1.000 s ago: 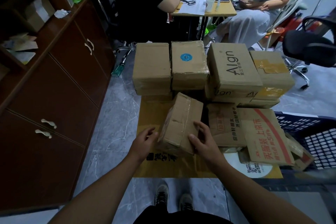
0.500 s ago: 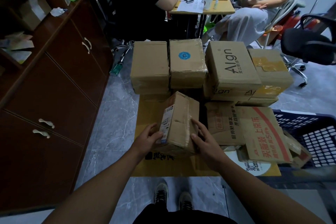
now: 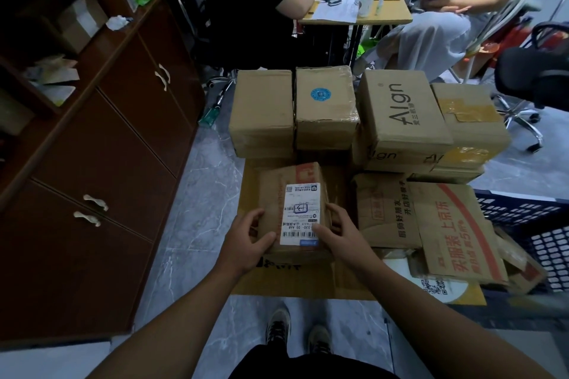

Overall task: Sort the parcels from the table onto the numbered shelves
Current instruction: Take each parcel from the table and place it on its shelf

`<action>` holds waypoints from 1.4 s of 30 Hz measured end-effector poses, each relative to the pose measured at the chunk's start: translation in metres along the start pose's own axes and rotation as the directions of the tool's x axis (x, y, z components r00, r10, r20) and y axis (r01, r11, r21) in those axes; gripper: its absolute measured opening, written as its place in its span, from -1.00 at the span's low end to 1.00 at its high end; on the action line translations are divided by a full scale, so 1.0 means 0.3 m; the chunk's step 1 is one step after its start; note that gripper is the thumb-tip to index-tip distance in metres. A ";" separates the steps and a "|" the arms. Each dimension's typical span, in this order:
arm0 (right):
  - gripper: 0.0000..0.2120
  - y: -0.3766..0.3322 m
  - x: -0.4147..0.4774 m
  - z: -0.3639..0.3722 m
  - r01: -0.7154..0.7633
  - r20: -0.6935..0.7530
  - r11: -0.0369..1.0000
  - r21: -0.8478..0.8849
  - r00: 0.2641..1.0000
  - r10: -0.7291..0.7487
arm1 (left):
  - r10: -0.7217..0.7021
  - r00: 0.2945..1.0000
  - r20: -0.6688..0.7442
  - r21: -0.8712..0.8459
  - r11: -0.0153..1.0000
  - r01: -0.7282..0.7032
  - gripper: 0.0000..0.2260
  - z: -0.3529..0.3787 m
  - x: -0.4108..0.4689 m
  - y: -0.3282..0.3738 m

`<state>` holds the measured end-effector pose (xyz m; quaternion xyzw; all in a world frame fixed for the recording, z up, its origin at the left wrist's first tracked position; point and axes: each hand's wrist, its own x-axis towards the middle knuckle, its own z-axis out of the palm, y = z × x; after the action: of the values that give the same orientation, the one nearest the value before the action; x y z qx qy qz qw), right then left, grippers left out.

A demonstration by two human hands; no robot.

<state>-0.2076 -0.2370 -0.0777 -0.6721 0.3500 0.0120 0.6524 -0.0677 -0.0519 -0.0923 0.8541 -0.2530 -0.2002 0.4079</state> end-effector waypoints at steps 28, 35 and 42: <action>-0.36 -0.003 0.043 -0.076 -0.079 0.233 0.990 -0.113 0.967 0.104 | -0.112 0.975 -0.190 -0.022 0.994 0.110 -0.38 -0.015 -0.061 0.018; -0.36 0.026 0.030 -0.050 -0.107 0.183 0.993 -0.042 0.977 0.113 | -0.171 0.973 -0.156 -0.074 0.984 0.162 -0.41 0.011 -0.120 0.001; -0.36 0.017 -0.059 -0.040 -0.082 0.096 0.985 0.154 0.993 0.067 | -0.090 0.992 -0.092 -0.117 0.990 0.079 -0.48 0.025 -0.125 0.062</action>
<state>-0.2289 -0.2391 -0.0720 -0.6036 0.3449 0.0390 0.7178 -0.1066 -0.0441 -0.0766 0.8484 -0.1846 -0.1895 0.4586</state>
